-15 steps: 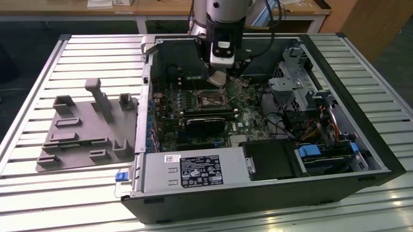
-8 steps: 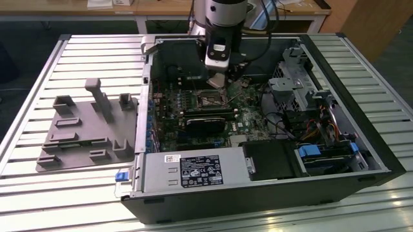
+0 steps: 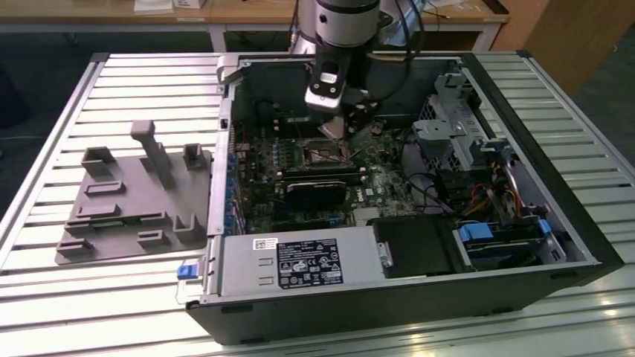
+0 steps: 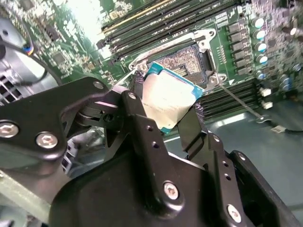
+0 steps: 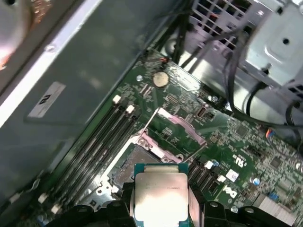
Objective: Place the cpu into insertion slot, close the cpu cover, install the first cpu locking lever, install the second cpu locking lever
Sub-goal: 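Place the cpu into insertion slot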
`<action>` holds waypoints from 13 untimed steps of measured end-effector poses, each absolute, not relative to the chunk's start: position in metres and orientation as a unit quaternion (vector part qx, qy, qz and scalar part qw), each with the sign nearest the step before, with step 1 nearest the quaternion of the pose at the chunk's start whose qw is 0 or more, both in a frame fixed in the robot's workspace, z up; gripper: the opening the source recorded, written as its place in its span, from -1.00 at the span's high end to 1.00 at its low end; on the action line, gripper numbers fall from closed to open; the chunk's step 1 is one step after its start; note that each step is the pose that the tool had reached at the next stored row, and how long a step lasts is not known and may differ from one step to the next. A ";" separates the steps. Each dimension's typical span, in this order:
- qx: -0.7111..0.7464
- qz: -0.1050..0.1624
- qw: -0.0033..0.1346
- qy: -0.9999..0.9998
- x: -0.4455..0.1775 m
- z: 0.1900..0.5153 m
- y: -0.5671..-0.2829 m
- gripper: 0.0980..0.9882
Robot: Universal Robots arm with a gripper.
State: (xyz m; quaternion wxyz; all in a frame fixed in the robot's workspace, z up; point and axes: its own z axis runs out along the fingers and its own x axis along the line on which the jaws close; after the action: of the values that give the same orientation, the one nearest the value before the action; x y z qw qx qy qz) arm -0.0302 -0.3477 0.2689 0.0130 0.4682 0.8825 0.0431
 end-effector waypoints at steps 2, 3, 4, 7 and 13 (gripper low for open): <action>0.484 0.043 0.014 0.874 -0.030 0.267 -0.348 0.01; 0.492 0.043 0.014 0.870 -0.030 0.266 -0.348 0.01; 0.500 0.043 0.015 0.865 -0.030 0.265 -0.348 0.01; 0.524 0.042 0.016 0.851 -0.030 0.262 -0.348 0.01; 0.569 0.041 0.018 0.821 -0.030 0.256 -0.348 0.01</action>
State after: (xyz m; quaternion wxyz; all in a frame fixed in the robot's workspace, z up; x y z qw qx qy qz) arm -0.0302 -0.3478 0.2556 0.0180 0.5686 0.8214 0.0412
